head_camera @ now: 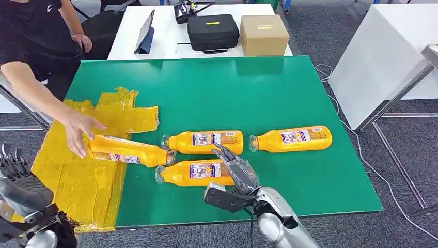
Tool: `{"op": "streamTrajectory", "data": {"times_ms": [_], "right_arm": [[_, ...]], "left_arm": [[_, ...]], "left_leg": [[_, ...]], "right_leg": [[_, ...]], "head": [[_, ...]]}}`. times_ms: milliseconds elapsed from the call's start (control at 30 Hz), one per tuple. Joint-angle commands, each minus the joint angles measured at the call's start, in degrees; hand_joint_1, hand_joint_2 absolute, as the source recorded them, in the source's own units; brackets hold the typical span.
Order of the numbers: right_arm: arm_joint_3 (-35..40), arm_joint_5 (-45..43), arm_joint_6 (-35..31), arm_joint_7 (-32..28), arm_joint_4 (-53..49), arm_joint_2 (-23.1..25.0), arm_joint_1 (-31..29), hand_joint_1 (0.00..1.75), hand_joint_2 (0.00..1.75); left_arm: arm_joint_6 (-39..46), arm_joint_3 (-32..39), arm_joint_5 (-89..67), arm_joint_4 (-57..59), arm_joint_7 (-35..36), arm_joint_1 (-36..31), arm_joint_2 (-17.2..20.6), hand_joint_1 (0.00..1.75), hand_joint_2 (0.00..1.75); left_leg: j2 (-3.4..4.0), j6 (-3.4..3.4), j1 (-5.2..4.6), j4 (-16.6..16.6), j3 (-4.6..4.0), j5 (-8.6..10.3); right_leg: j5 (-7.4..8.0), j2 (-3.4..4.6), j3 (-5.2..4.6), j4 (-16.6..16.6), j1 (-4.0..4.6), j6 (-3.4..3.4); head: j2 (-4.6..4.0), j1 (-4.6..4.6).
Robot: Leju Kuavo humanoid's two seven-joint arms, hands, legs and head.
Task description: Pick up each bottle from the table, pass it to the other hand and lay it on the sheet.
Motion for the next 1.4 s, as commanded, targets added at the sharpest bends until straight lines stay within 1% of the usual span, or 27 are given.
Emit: {"op": "streamTrajectory", "data": {"times_ms": [33,67,100,133,167,200,233,300,400,500,533,567,600,633,800,967,1167,1200,1267,1333,1367,1400], "right_arm": [[4.24,4.44,2.73,4.21,5.11,-0.75,-1.29,0.00,1.75],[4.44,5.20,2.95,5.04,5.78,-0.56,-1.56,0.00,1.75],[4.83,7.03,2.81,6.42,6.47,-0.38,-1.93,0.00,1.75],[4.91,8.30,2.64,7.41,7.19,-0.01,-2.18,0.00,1.75],[5.21,10.53,2.34,8.84,8.09,0.44,-2.53,0.00,1.75],[5.39,13.79,1.43,10.67,9.42,1.11,-2.96,0.00,1.75],[5.33,14.37,1.25,11.04,9.78,1.31,-3.04,0.00,1.75],[4.69,19.72,1.68,14.36,13.18,2.65,-3.53,0.00,1.75],[3.57,22.75,2.97,16.34,16.74,3.82,-3.47,0.00,1.75],[3.48,22.82,2.99,16.34,17.04,3.87,-3.47,0.00,1.75],[3.50,23.38,2.89,16.48,17.22,3.80,-3.40,0.00,1.75],[2.84,24.81,3.44,17.20,17.37,4.12,-3.06,0.03,1.75],[2.47,25.20,3.70,17.42,17.57,4.29,-2.84,0.45,1.75],[2.17,25.46,3.72,17.42,17.61,4.31,-2.61,1.75,1.75],[1.43,26.68,3.93,17.30,16.10,3.91,-1.75,1.75,1.75],[1.53,26.99,4.72,17.14,15.66,3.91,-1.93,1.75,1.75],[1.53,27.03,5.49,17.20,15.09,4.34,-2.41,1.75,1.75],[0.45,25.33,5.38,16.72,14.44,4.93,-2.03,1.75,1.75],[-0.30,23.12,5.02,15.34,12.80,5.16,-1.86,1.75,1.75],[-1.09,17.82,5.17,12.39,8.47,4.68,-1.32,1.75,1.75],[-1.08,17.57,5.29,12.34,7.88,4.53,-1.33,1.75,1.75],[-1.82,13.80,6.08,10.93,4.39,4.15,-0.85,1.75,1.75]], "left_arm": [[0.13,-0.18,2.98,2.40,-0.32,-2.63,0.47,0.00,0.00],[0.04,-0.05,3.23,2.66,-0.36,-2.95,0.62,0.00,0.00],[-0.37,-0.05,3.64,2.75,-0.31,-3.28,0.79,0.00,0.00],[-0.83,0.02,4.19,2.75,-0.22,-3.48,0.79,0.00,0.00],[-0.95,0.18,4.51,2.64,-0.21,-3.71,0.70,0.00,0.00],[-1.09,0.32,4.80,2.04,-0.24,-3.66,0.54,0.00,0.00],[-1.15,0.39,4.93,1.81,-0.23,-3.62,0.47,0.00,0.00],[-1.11,0.89,5.16,-0.45,-0.07,-2.57,-0.29,0.00,0.00],[-1.48,1.83,6.13,-2.59,0.15,-1.64,-0.94,0.00,0.00],[-1.47,1.93,6.18,-2.82,0.16,-1.61,-0.98,0.00,0.00],[-1.62,2.04,6.37,-3.01,0.23,-1.57,-1.03,0.00,0.00],[-2.01,2.32,6.65,-3.16,0.21,-1.50,-1.20,0.00,0.00],[-2.15,2.37,6.74,-3.13,0.33,-1.56,-1.25,0.00,0.00],[-2.47,2.37,7.04,-3.23,0.50,-1.49,-1.25,0.00,0.00],[-2.86,2.69,7.71,-2.75,0.79,-1.50,-0.74,0.00,0.00],[-3.07,3.19,8.39,-3.19,0.87,-0.73,-0.66,0.00,0.00],[-3.07,3.38,8.55,-3.44,0.90,-0.53,-0.80,0.00,0.00],[-3.06,3.41,8.43,-3.41,1.00,-0.23,-0.97,0.00,0.00],[-3.55,3.36,8.50,-3.24,1.34,0.07,-1.06,0.00,0.00],[-4.42,3.48,8.72,-2.88,1.78,0.35,-1.19,0.00,0.00],[-4.46,3.53,8.76,-2.75,1.78,0.28,-1.18,0.00,0.00],[-5.14,3.41,9.15,-2.20,2.13,0.17,-0.98,0.00,0.00]], "left_leg": [[0.00,-0.14,0.04,-0.05,0.21,-0.09],[0.03,-0.19,0.05,-0.05,0.31,-0.14],[0.02,-0.13,0.03,-0.06,0.20,-0.06],[0.03,-0.16,0.05,-0.05,0.25,-0.09],[0.04,-0.19,0.06,-0.05,0.31,-0.11],[0.05,-0.13,0.05,-0.05,0.18,-0.05],[0.07,-0.17,0.06,-0.05,0.28,-0.10],[0.11,-0.14,0.06,-0.05,0.21,-0.07],[0.11,-0.13,0.07,-0.05,0.24,-0.09],[0.08,-0.09,0.05,-0.06,0.18,-0.06],[0.11,-0.14,0.07,-0.06,0.29,-0.12],[0.08,-0.13,0.06,-0.07,0.29,-0.09],[0.01,-0.10,0.06,-0.07,0.25,-0.05],[0.03,-0.15,0.09,-0.07,0.34,-0.09],[-0.02,-0.16,0.07,-0.09,0.47,-0.06],[0.01,-0.14,0.04,-0.09,0.57,-0.09],[0.00,-0.19,0.06,-0.09,0.71,-0.14],[0.00,-0.15,0.04,-0.08,0.66,-0.11],[0.01,-0.16,0.05,-0.10,0.67,-0.11],[0.04,-0.21,0.05,-0.08,0.73,-0.16],[0.05,-0.25,0.07,-0.07,0.79,-0.19],[0.06,-0.27,0.06,-0.05,0.81,-0.21]], "right_leg": [[-0.08,-0.03,0.24,-0.10,0.04,-0.03],[-0.11,-0.01,0.34,-0.11,0.05,-0.04],[-0.06,-0.02,0.21,-0.09,0.02,-0.03],[-0.07,-0.02,0.28,-0.10,0.04,-0.03],[-0.09,-0.01,0.33,-0.11,0.05,-0.04],[-0.03,0.02,0.19,-0.08,0.04,-0.03],[-0.06,0.02,0.30,-0.10,0.05,-0.03],[-0.02,0.06,0.21,-0.10,0.05,-0.03],[-0.04,0.07,0.25,-0.11,0.06,-0.02],[-0.02,0.05,0.20,-0.09,0.04,-0.01],[-0.07,0.06,0.32,-0.12,0.05,-0.01],[-0.05,0.03,0.32,-0.13,0.05,-0.01],[-0.03,-0.03,0.28,-0.12,0.05,-0.01],[-0.06,-0.02,0.39,-0.16,0.08,-0.02],[-0.05,-0.07,0.45,-0.17,0.05,-0.03],[-0.05,-0.03,0.10,-0.13,0.02,-0.04],[-0.11,-0.06,0.22,-0.15,0.04,-0.05],[-0.08,-0.05,0.17,-0.12,0.02,-0.04],[-0.08,-0.05,0.40,-0.14,0.03,-0.04],[-0.12,-0.04,0.71,-0.14,0.03,-0.04],[-0.14,-0.04,0.78,-0.15,0.05,-0.05],[-0.17,-0.04,0.80,-0.12,0.04,-0.06]], "head": [[0.00,0.00],[0.00,-0.02],[0.02,-0.02],[0.00,0.00],[0.00,-0.02],[0.00,-0.02],[0.00,0.00],[0.00,-0.02],[0.02,-0.02],[0.00,-0.02],[0.00,-0.02],[0.00,0.00],[0.00,0.00],[0.02,0.00],[0.00,0.00],[0.00,0.00],[0.00,-0.02],[0.02,-0.02],[0.00,0.00],[0.00,0.00],[0.00,0.00],[0.00,0.00]]}}
